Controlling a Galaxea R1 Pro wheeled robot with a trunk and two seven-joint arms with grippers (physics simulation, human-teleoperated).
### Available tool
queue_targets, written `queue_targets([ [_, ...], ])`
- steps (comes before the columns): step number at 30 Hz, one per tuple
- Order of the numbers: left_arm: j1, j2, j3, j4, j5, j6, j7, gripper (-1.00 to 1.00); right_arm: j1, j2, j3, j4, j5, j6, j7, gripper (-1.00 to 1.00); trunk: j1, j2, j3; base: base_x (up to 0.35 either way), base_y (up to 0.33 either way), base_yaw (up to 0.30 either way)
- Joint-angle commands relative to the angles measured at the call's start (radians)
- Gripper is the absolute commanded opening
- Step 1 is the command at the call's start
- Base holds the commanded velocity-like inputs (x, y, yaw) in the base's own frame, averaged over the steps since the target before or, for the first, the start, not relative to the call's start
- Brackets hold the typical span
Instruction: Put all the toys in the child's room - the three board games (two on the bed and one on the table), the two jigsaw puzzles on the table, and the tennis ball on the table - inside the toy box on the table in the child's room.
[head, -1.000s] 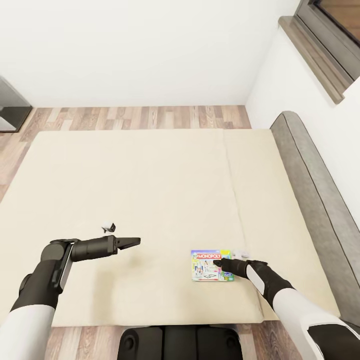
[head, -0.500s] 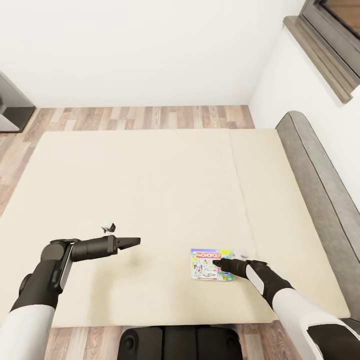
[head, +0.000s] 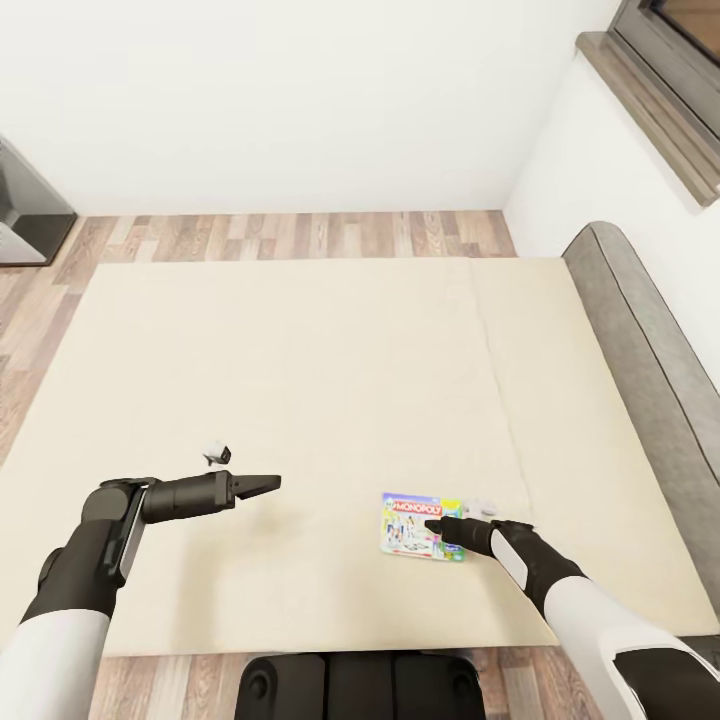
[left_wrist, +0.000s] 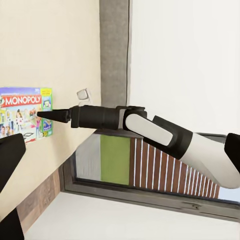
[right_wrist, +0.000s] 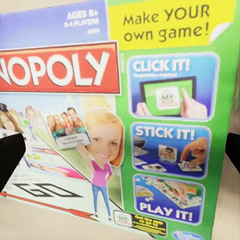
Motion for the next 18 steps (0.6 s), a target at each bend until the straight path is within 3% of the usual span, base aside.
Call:
queue_targets([
  [1, -0.001, 0.000, 0.001, -0.001, -0.008, 0.010, -0.008, 1.00, 0.000, -0.001, 0.008, -0.002, -0.011, 0.005, -0.001, 1.00, 0.001, -0.002, -0.001, 0.000, 0.131, 0.000],
  [18, -0.001, 0.000, 0.001, 0.000, -0.008, 0.010, -0.008, 1.00, 0.000, 0.001, 0.008, -0.003, -0.010, 0.005, -0.001, 1.00, 0.001, -0.002, -0.001, 0.000, 0.123, 0.000],
])
